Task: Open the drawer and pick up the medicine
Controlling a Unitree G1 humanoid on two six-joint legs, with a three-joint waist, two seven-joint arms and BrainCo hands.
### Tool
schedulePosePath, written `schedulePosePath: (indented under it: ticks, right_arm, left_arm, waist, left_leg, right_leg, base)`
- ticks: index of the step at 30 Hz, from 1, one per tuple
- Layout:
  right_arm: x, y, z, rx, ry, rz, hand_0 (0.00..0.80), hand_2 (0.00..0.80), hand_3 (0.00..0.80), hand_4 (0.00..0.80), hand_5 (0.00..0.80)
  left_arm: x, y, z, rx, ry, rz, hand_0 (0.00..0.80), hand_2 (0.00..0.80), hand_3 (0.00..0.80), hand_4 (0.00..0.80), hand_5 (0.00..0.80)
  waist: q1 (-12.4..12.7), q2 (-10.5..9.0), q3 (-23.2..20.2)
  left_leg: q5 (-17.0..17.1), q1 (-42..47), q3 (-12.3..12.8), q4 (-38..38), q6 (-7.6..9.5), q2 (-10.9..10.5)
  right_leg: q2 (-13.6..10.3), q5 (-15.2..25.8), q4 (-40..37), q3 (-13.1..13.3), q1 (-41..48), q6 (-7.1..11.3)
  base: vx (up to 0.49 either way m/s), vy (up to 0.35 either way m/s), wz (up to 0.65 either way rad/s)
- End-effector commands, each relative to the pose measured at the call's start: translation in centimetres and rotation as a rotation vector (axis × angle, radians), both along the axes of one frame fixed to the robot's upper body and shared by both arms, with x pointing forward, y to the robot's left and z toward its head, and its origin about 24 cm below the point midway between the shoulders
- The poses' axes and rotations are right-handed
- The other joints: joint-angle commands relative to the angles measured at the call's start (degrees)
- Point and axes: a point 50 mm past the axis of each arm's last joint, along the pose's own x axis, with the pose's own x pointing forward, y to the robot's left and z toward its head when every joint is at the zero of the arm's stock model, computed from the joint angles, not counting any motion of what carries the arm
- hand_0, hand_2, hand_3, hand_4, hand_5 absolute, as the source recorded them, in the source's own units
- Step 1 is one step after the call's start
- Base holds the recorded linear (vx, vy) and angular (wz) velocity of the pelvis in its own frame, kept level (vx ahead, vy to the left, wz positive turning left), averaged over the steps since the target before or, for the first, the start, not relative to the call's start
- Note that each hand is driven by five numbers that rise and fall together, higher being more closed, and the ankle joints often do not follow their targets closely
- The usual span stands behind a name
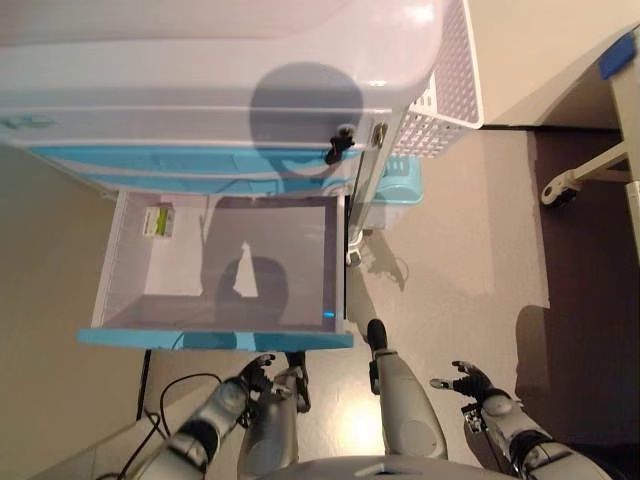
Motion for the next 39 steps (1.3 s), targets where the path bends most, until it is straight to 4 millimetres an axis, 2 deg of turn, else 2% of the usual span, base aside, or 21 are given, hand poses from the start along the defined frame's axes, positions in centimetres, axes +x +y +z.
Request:
schedulePosePath:
  ticks: [1,2,3,4,5,6,7,8,10,11,16,17,19,20,22,32,39]
  right_arm:
    - [-3.7,-1.1,-1.4,0.004,0.116,-0.033,0.0,0.0,0.0,0.0,0.0]
    - [-3.7,-1.1,-1.4,0.004,0.116,-0.033,0.0,0.0,0.0,0.0,0.0]
    - [-4.0,-0.9,-1.6,0.019,0.13,-0.033,0.0,0.0,0.0,0.0,0.0]
    - [-4.1,-0.9,-1.6,0.019,0.132,-0.034,0.0,0.0,0.0,0.0,0.0]
    - [-4.1,-1.1,-1.7,0.024,0.141,-0.044,0.0,0.0,0.0,0.0,0.0]
    - [-4.1,-1.1,-1.7,0.024,0.141,-0.045,0.0,0.0,0.0,0.0,0.0]
    - [-4.1,-1.1,-1.7,0.025,0.14,-0.04,0.0,0.0,0.0,0.0,0.0]
    - [-4.3,-1.1,-1.7,0.026,0.143,-0.037,0.0,0.0,0.0,0.0,0.0]
    - [-4.4,-1.1,-1.7,0.03,0.142,-0.037,0.0,0.0,0.0,0.0,0.0]
    - [-4.5,-0.9,-1.8,0.034,0.146,-0.033,0.0,0.0,0.0,0.0,0.0]
    - [-4.3,-0.5,-2.0,0.047,0.147,-0.034,0.0,0.0,0.0,0.0,0.0]
    - [-4.0,-0.5,-1.9,0.049,0.135,-0.033,0.0,0.0,0.0,0.0,0.0]
    - [-3.5,-0.3,-1.7,0.048,0.11,-0.033,0.0,0.0,0.0,0.0,0.0]
    - [-3.5,-0.3,-1.7,0.048,0.109,-0.033,0.0,0.0,0.0,0.0,0.0]
    - [-3.0,0.0,-1.5,0.04,0.09,-0.012,0.0,0.0,0.0,0.0,0.0]
    - [-2.0,0.7,-1.1,0.001,0.023,0.035,0.0,0.0,0.0,0.0,0.0]
    - [-1.6,0.9,-0.9,-0.019,0.015,0.063,0.0,0.0,0.0,0.0,0.0]
  left_arm:
    - [6.8,2.2,10.7,-0.139,-0.397,0.055,0.0,0.0,0.0,0.0,0.0]
    - [6.8,2.2,10.8,-0.139,-0.397,0.055,0.0,0.0,0.0,0.0,0.0]
    - [7.9,3.1,12.8,-0.09,-0.455,0.056,0.0,0.0,0.0,0.0,0.0]
    - [7.9,3.1,12.7,-0.09,-0.453,0.055,0.0,0.0,0.0,0.0,0.0]
    - [9.3,3.1,15.4,-0.052,-0.525,0.032,0.0,0.0,0.0,0.0,0.0]
    - [9.4,3.1,15.4,-0.051,-0.525,0.031,0.0,0.0,0.0,0.0,0.0]
    - [9.7,3.4,16.2,-0.044,-0.552,0.046,0.0,0.0,0.0,0.0,0.0]
    - [10.5,3.7,17.8,-0.049,-0.595,0.059,0.0,0.0,0.0,0.0,0.0]
    - [10.8,3.9,18.4,-0.046,-0.611,0.074,0.0,0.0,0.0,0.0,0.0]
    - [11.7,3.7,19.7,-0.041,-0.649,0.075,0.0,0.0,0.0,0.0,0.0]
    - [13.0,4.5,20.7,0.006,-0.69,0.144,0.0,0.0,0.0,0.0,0.0]
    - [13.2,4.9,20.4,0.011,-0.687,0.184,0.0,0.0,0.0,0.0,0.0]
    - [13.8,5.6,21.6,0.065,-0.754,0.25,0.0,0.0,0.0,0.0,0.0]
    - [13.8,5.6,21.6,0.065,-0.754,0.25,0.0,0.0,0.0,0.0,0.0]
    - [13.6,7.1,22.0,0.14,-0.787,0.325,0.0,0.0,0.0,0.0,0.0]
    - [12.1,8.8,21.4,0.233,-0.94,0.442,0.0,0.0,0.0,0.0,0.0]
    - [11.6,9.8,20.8,0.234,-0.917,0.496,0.0,0.0,0.0,0.0,0.0]
  waist:
    - [-0.2,1.59,-3.1]
    - [-0.2,1.59,-3.2]
    - [-0.5,1.42,-3.3]
    - [-0.3,1.68,-3.2]
    - [-0.6,1.63,-3.0]
    - [-0.6,1.63,-3.1]
    - [-0.7,1.57,-3.0]
    - [-0.9,1.41,-2.7]
    - [-1.1,1.36,-2.6]
    - [-1.3,1.31,-2.4]
    - [-1.9,1.26,-2.4]
    - [-2.0,1.2,-2.3]
    - [-2.4,1.03,-2.2]
    - [-2.3,1.03,-2.2]
    - [-2.7,0.62,-2.3]
    - [-2.8,-0.95,-2.7]
    - [-3.0,-1.65,-2.7]
  left_leg:
    - [-7.1,-5.5,-0.6,10.5,3.18,-2.6]
    - [-7.1,-5.5,-0.6,10.6,3.18,-2.6]
    - [-7.6,-7.5,-0.7,12.1,3.22,-2.2]
    - [-9.4,-6.8,-1.1,12.6,2.95,-2.1]
    - [-9.7,-8.1,-1.0,14.0,3.01,-1.8]
    - [-9.7,-8.1,-1.0,14.0,3.01,-1.8]
    - [-9.8,-8.5,-1.1,14.5,3.08,-1.6]
    - [-10.1,-8.9,-1.0,15.0,3.15,-1.4]
    - [-10.1,-9.0,-1.0,15.1,3.18,-1.3]
    - [-10.2,-9.0,-1.0,15.0,3.2,-1.4]
    - [-10.4,-8.7,-1.0,14.4,3.26,-1.4]
    - [-10.4,-8.5,-0.9,14.2,3.31,-1.4]
    - [-10.5,-8.3,-0.7,13.9,3.36,-1.5]
    - [-10.5,-8.3,-0.7,13.9,3.37,-1.5]
    - [-10.6,-8.0,-0.3,13.5,3.36,-1.3]
    - [-10.3,-6.8,1.1,11.2,3.26,-0.6]
    - [-9.6,-5.7,1.8,9.3,3.1,-0.4]
  right_leg:
    - [0.9,0.9,1.8,-1.4,-2.2,0.98]
    - [0.9,0.9,1.9,-1.4,-2.2,0.98]
    - [1.0,0.4,3.0,-1.4,-4.0,0.88]
    - [1.1,-1.2,3.8,-1.4,-3.4,1.13]
    - [1.2,-1.5,4.7,-1.4,-4.7,1.05]
    - [1.2,-1.5,4.7,-1.4,-4.7,1.04]
    - [1.3,-1.7,5.0,-1.4,-5.0,1.04]
    - [1.3,-1.9,5.2,-1.4,-5.5,1.13]
    - [1.4,-1.8,5.2,-1.5,-5.6,1.18]
    - [1.4,-1.8,5.1,-1.5,-5.7,1.29]
    - [1.5,-1.9,4.5,-1.3,-5.5,1.5]
    - [1.6,-1.9,4.4,-1.3,-5.4,1.51]
    - [1.6,-1.8,3.9,-1.0,-5.2,1.55]
    - [1.6,-1.8,3.9,-1.0,-5.2,1.55]
    - [1.9,-1.4,3.1,-0.5,-5.1,1.78]
    - [2.7,0.3,-0.1,1.0,-4.6,2.63]
    - [2.9,1.9,-2.3,1.5,-3.6,3.02]
  base:
    - [-0.067,-0.018,0.27]
    - [-0.056,-0.028,0.26]
    - [0.063,-0.003,0.19]
    - [0.057,-0.01,0.21]
    - [0.073,0.003,0.14]
    - [0.001,-0.01,0.04]
    - [0.027,-0.005,-0.08]
    - [0.027,-0.005,-0.09]
    - [0.035,0.004,-0.07]
    - [0.038,0.007,-0.05]
    - [0.042,0.008,-0.03]
    - [0.048,0.02,0.0]
    - [0.052,0.021,0.01]
    - [0.062,0.025,-0.01]
    - [0.05,0.024,-0.01]
    - [0.026,0.029,-0.12]
    - [0.003,0.031,-0.07]
